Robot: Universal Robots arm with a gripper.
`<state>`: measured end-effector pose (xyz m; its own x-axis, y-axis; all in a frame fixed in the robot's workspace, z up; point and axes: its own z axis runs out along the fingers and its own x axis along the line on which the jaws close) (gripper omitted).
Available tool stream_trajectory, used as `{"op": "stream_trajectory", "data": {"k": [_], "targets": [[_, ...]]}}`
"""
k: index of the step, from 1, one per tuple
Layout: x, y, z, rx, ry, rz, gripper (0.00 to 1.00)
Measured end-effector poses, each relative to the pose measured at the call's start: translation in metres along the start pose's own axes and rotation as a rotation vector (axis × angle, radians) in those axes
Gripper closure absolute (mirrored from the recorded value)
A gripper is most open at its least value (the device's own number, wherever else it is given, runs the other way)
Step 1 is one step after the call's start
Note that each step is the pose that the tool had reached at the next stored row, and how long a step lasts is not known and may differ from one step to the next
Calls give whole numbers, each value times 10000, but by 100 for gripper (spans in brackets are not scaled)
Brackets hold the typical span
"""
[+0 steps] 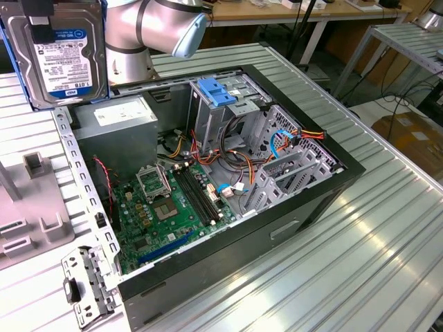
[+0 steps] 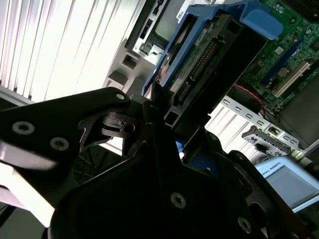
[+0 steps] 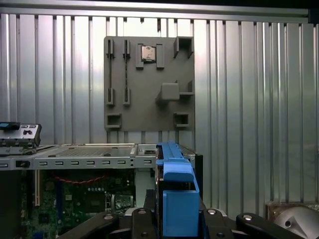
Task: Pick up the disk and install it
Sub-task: 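Pick up the disk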
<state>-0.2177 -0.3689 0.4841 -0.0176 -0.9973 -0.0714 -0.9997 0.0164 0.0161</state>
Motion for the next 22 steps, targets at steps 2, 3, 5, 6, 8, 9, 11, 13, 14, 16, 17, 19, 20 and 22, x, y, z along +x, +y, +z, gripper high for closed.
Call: {"op": "stream_trajectory", "data": {"k": [2,3,5,6,8,9,11,13,14,16,17,19,20,22], "targets": [[5,-9,0,-1,0,-1,63],[7,-13,1,0,-1,0,63],[10,-22,1,0,0,0,63],[12,-29,1,0,-1,0,63],[17,-40,2,1,-1,0,63],[18,-46,2,0,-1,0,63],[21,-59,2,0,0,0,63],[26,-83,2,0,0,0,63],[34,-119,1,0,0,-1,63],[43,-224,1,0,-1,0,63],[56,-279,1,1,-1,0,63],[60,-293,1,0,0,0,63],[62,-297,1,0,0,-1,63],[64,-304,1,0,0,-1,63]]}}
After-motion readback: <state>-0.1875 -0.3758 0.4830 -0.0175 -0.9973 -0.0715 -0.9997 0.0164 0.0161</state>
